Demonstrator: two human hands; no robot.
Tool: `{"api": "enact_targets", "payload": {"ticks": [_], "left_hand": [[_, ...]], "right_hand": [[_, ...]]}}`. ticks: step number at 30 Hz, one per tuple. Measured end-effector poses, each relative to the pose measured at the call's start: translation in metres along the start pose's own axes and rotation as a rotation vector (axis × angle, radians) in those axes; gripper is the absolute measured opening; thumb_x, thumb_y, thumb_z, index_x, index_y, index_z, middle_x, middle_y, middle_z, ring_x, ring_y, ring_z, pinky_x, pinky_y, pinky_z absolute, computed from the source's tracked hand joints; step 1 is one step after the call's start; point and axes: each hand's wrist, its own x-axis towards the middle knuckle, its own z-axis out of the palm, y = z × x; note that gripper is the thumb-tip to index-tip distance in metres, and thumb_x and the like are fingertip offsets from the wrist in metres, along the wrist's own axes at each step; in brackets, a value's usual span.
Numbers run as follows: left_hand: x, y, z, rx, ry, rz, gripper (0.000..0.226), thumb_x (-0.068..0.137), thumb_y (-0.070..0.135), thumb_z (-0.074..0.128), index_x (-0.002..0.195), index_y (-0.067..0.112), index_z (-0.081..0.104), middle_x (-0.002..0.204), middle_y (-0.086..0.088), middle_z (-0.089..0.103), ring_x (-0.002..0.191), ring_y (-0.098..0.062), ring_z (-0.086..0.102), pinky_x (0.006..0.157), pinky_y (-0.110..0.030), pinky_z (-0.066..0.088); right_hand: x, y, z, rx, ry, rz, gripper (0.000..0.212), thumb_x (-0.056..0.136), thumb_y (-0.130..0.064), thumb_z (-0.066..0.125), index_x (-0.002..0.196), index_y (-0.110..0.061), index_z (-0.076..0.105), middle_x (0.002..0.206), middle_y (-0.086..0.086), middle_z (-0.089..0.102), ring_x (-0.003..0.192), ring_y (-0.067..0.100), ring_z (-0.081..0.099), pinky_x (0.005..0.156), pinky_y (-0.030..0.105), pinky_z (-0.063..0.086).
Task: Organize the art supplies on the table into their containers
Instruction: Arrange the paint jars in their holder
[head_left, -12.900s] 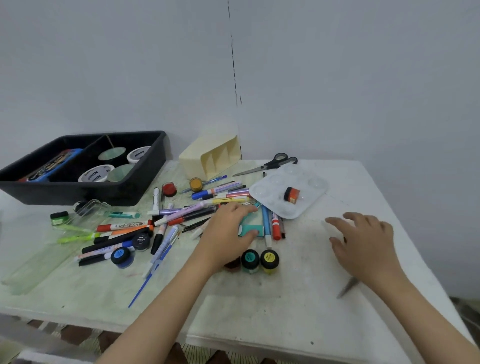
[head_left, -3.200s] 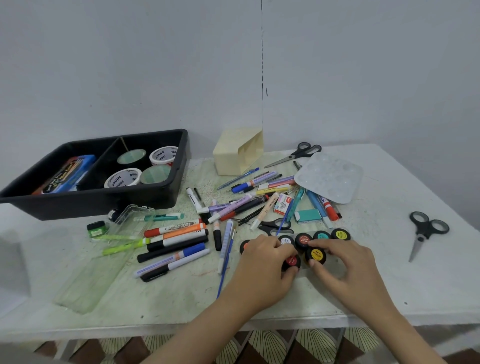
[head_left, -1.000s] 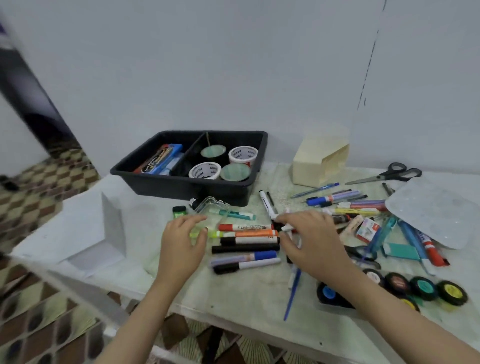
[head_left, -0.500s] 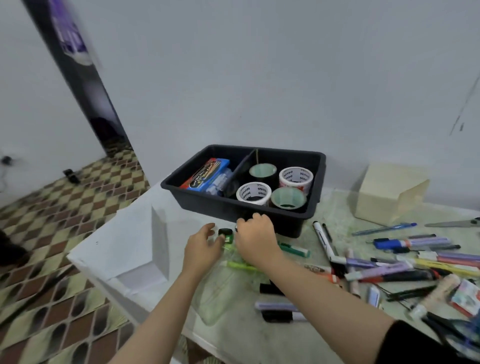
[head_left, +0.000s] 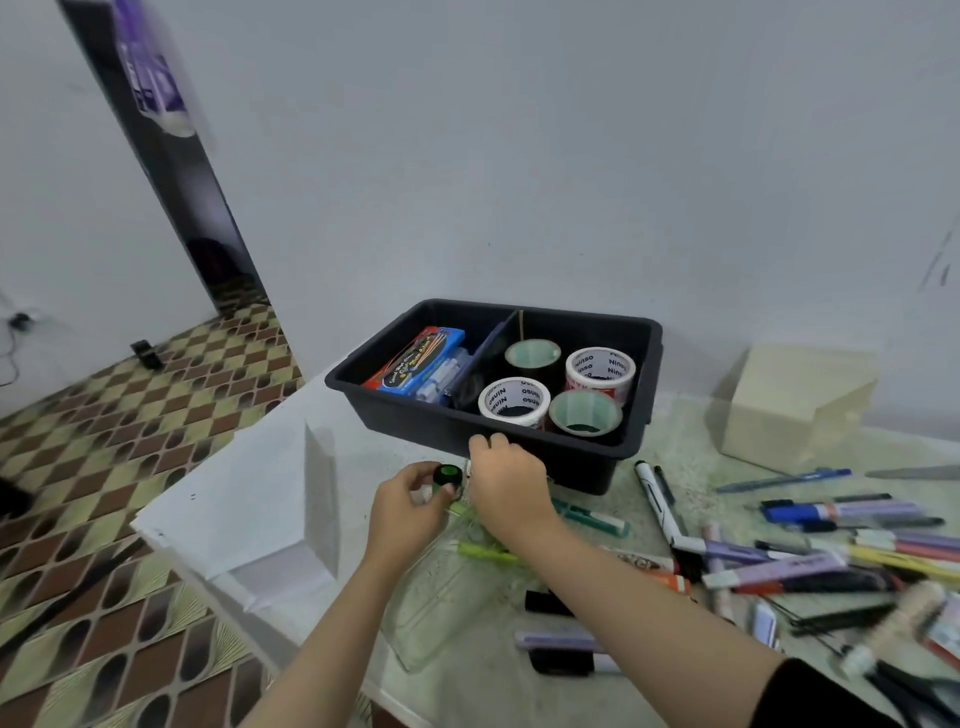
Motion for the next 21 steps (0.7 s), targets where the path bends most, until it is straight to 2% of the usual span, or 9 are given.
{"api": "enact_targets", "payload": {"ticks": [4,7,10,12,15,16,18,21], "left_hand": [[-0.006,0.004,-0.005,-0.046,0.078,0.018,0.019,0.084,0.014,0.067,0.102,0.019,0.064,0.093,0.015,0.061,0.090,-0.001,0.052,0.077,-0.025,0.037],[-0.014,0.009,-0.009,-0.094,0.090,0.031,0.019,0.084,0.014,0.068,0.100,0.021,0.062,0.096,0.013,0.062,0.099,-0.012,0.054,0.082,-0.033,0.044],[-0.029,0.021,-0.010,-0.156,0.083,0.051,0.021,0.082,0.011,0.070,0.098,0.024,0.062,0.098,0.011,0.065,0.099,-0.010,0.059,0.088,-0.040,0.048],[-0.043,0.034,-0.008,-0.197,0.068,0.072,0.025,0.082,0.007,0.069,0.093,0.028,0.062,0.096,0.012,0.066,0.097,-0.005,0.060,0.087,-0.039,0.049],[-0.066,0.054,-0.001,-0.246,0.023,0.104,0.028,0.081,0.004,0.069,0.091,0.029,0.062,0.094,0.010,0.068,0.096,-0.005,0.061,0.085,-0.036,0.049],[-0.074,0.061,0.003,-0.252,-0.001,0.116,0.029,0.080,0.003,0.070,0.091,0.029,0.062,0.094,0.010,0.068,0.095,-0.006,0.061,0.084,-0.034,0.049],[-0.091,0.073,0.011,-0.253,-0.054,0.142,0.030,0.080,0.002,0.070,0.093,0.027,0.063,0.097,0.007,0.068,0.095,-0.008,0.062,0.083,-0.032,0.049],[-0.117,0.092,0.027,-0.287,-0.138,0.167,0.032,0.080,-0.002,0.069,0.099,0.023,0.063,0.099,0.003,0.069,0.094,-0.012,0.064,0.084,-0.027,0.051]], "right_hand": [[-0.018,0.008,-0.007,0.080,0.189,-0.082,0.030,0.052,-0.017,0.080,0.076,-0.012,0.063,0.065,0.002,0.055,0.041,0.013,0.050,0.036,0.018,0.026],[-0.036,0.019,-0.014,0.303,0.240,-0.079,0.020,0.068,-0.014,0.069,0.087,-0.007,0.064,0.082,0.006,0.055,0.057,0.017,0.055,0.048,0.020,0.039],[-0.060,0.035,-0.035,0.516,0.153,0.005,0.023,0.081,-0.017,0.061,0.102,-0.008,0.061,0.096,0.004,0.052,0.079,0.016,0.054,0.067,0.019,0.041],[-0.079,0.048,-0.050,0.639,0.046,0.056,0.020,0.085,-0.021,0.058,0.103,-0.015,0.056,0.098,-0.001,0.052,0.081,0.009,0.052,0.067,0.014,0.039],[-0.112,0.069,-0.075,0.802,-0.039,0.112,0.014,0.086,-0.021,0.059,0.096,-0.022,0.049,0.083,0.000,0.062,0.060,0.007,0.052,0.058,0.022,0.044],[-0.125,0.077,-0.083,0.841,-0.034,0.129,0.014,0.086,-0.019,0.060,0.095,-0.022,0.050,0.079,0.000,0.064,0.059,0.009,0.053,0.059,0.024,0.046],[-0.150,0.094,-0.098,0.840,0.013,0.138,0.014,0.085,-0.017,0.063,0.096,-0.022,0.056,0.080,-0.004,0.064,0.069,0.009,0.058,0.064,0.020,0.048],[-0.188,0.124,-0.121,0.753,0.067,0.164,0.023,0.086,-0.021,0.065,0.103,-0.034,0.058,0.096,-0.017,0.061,0.090,-0.006,0.055,0.074,0.004,0.040]]}}
